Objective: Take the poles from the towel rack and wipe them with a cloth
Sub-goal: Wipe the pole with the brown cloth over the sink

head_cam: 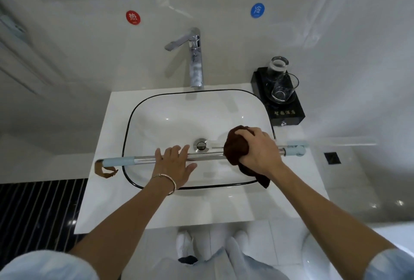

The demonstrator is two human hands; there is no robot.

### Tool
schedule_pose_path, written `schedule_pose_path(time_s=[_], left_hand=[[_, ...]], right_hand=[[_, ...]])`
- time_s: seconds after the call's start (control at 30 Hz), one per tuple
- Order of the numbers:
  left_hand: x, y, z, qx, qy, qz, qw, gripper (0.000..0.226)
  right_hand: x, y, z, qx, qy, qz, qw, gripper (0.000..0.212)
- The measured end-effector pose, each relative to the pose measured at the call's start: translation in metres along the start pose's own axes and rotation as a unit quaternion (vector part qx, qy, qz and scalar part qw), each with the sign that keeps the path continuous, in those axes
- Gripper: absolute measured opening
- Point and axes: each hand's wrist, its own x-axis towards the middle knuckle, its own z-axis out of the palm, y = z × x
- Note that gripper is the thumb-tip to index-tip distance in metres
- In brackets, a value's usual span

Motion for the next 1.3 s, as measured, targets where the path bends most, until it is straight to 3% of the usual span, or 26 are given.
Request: schedule_pose_path(time_s=[0.23, 0.33, 0.47, 0.7, 0.83, 0.97, 1.07, 1.13, 1.3], left_hand=[[-0.002, 0.002, 0.0, 0.037, 0.005, -0.002, 0.999, 0.068], [-0.002, 0.0, 0.001, 0.03, 0.0, -0.001, 1.0, 0.069], [-0.001, 0.0, 0.003, 0.021, 0.004, 0.002, 1.0, 0.069], [0.002, -0.01, 0.002, -0.028, -0.028, 0.045, 0.998, 0.079], [0.005, -0.061, -0.004, -0.082, -0.016, 0.059, 0.995, 0.093], [0.002, -0.14, -0.007, -0.038, -0.066, 0.012, 0.997, 0.066], [-0.007, -0.166, -0.006, -0.103, -0.109, 0.039, 0.988, 0.042], [-0.01, -0.171, -0.006, -0.13, -0.093, 0.046, 0.986, 0.022], [-0.018, -0.167, -0.005, -0.049, -0.009, 0.021, 0.999, 0.014]], right_hand=[[0.003, -0.059, 0.042, 0.034, -0.002, -0.126, 0.992, 0.068], [0.003, -0.037, 0.026, 0.016, -0.025, -0.082, 0.996, 0.073], [-0.004, -0.011, 0.011, 0.019, 0.002, -0.002, 1.0, 0.071], [-0.002, -0.022, 0.015, 0.028, -0.003, 0.017, 0.999, 0.067], [-0.004, -0.025, 0.014, 0.025, 0.001, 0.023, 0.999, 0.068], [-0.005, -0.026, 0.015, 0.025, -0.002, 0.037, 0.999, 0.07], [-0.004, -0.028, 0.015, 0.023, -0.004, 0.046, 0.999, 0.069], [-0.003, -0.033, 0.014, 0.029, -0.009, 0.056, 0.998, 0.068], [0.0, -0.077, 0.03, 0.027, -0.012, 0.02, 0.999, 0.069]])
